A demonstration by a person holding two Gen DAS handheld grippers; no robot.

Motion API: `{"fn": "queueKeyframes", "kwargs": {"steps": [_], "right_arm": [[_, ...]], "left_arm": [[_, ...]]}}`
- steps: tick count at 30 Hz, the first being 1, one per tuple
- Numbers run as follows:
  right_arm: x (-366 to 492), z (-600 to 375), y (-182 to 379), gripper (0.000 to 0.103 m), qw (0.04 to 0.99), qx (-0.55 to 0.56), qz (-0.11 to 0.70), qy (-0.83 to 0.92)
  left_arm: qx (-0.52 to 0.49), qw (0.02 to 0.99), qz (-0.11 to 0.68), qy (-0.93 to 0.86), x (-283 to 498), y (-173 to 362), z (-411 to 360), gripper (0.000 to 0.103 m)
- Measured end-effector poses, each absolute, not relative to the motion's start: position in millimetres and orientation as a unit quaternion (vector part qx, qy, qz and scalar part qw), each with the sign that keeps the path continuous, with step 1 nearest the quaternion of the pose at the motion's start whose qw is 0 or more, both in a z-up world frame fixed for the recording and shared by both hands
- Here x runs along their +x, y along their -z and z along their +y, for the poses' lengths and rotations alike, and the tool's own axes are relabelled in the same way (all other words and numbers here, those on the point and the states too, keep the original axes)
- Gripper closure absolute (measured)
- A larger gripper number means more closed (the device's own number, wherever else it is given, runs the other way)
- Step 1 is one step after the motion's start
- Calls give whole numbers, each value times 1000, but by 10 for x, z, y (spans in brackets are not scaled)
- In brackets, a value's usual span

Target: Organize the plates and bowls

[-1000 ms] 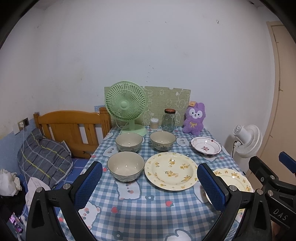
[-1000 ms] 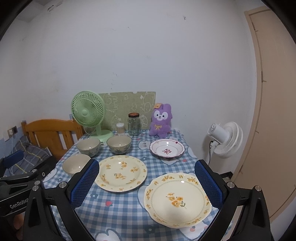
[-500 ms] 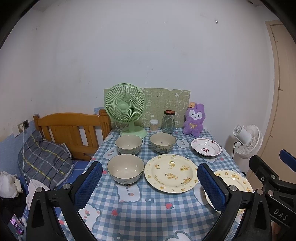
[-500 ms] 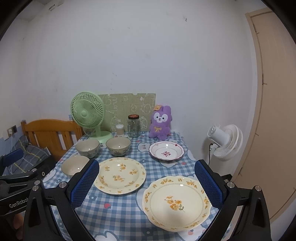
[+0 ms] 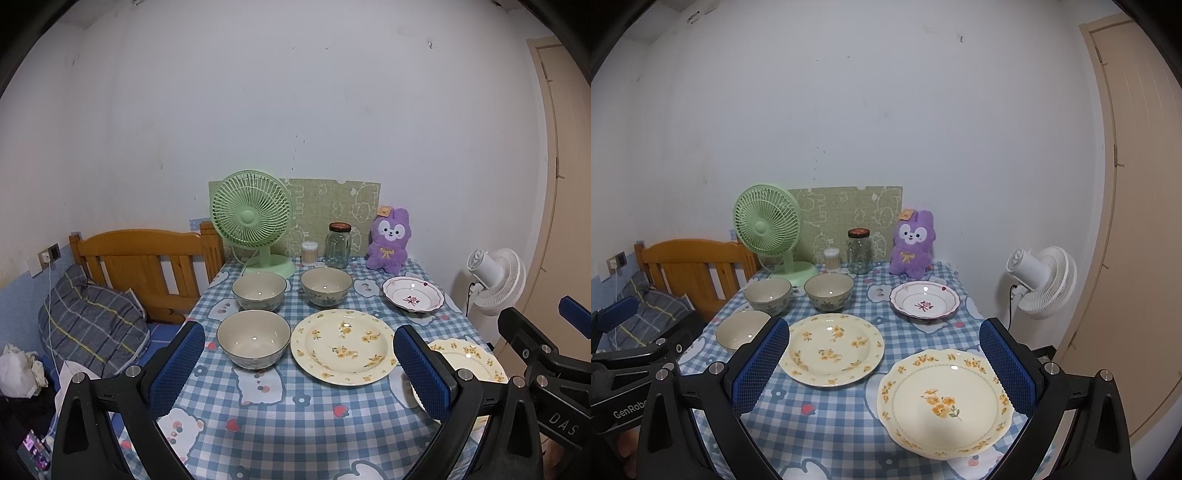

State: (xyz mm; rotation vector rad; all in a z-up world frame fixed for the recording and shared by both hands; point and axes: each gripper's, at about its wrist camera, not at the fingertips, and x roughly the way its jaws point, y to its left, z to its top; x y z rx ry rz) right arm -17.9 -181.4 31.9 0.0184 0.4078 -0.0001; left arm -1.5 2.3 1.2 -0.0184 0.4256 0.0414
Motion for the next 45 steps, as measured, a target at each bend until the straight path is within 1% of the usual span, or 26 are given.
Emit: {"fn": "queueKeyframes", "kwargs": {"steps": [31,42,45], "right_arm": [[-135,-1792,-315,0,978,8,208,3],[160,-1994,-30,0,973,-5,231,21],[290,-2059,115,3,969,-15,243,28]], "left_arm": [[-9,976,216,-19,35,-15,-30,1],[-26,967,252,6,337,295,-219,7],[-28,964,264,13,449,421,-291,7]]}}
